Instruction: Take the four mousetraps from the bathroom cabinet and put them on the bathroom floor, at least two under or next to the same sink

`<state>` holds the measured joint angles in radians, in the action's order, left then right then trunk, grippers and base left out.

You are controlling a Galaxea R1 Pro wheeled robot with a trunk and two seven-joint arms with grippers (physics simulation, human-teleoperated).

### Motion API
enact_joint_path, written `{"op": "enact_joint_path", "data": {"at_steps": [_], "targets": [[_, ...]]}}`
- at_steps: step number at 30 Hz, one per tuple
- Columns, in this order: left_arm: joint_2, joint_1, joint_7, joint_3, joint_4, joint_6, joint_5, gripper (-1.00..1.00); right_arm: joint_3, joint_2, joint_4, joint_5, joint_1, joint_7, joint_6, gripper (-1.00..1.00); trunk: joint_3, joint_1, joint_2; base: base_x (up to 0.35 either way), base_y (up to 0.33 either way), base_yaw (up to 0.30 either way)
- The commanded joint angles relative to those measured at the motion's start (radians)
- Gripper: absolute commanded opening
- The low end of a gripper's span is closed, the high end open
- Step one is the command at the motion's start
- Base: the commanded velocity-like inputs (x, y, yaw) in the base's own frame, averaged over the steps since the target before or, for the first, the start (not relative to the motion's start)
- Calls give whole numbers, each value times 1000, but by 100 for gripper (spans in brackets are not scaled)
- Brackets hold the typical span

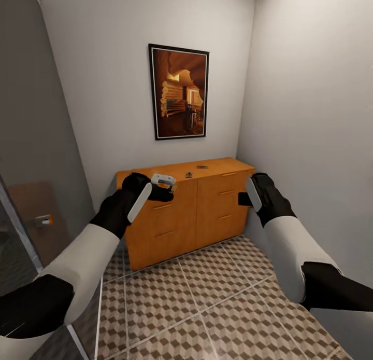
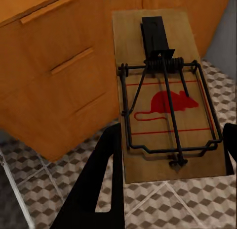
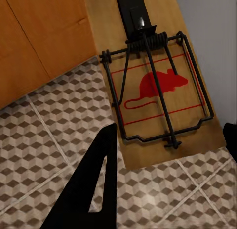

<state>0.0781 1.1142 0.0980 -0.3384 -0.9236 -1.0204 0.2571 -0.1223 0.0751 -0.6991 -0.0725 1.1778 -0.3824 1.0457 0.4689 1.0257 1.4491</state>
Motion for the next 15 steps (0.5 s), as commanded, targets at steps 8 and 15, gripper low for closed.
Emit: {"op": "enact_joint_path", "data": {"at_steps": [8,15], "targets": [[21,1,4,-6,420,276,108,-100,-5,-19,16,-16,-259,-2,-55,-100,1,-1,1,-346,0,0],[58,-3,-36,-7,796,528,116,-100,-5,-36,98,-16,-455,2,-214,-100,1,-1,1,-346,0,0]]}}
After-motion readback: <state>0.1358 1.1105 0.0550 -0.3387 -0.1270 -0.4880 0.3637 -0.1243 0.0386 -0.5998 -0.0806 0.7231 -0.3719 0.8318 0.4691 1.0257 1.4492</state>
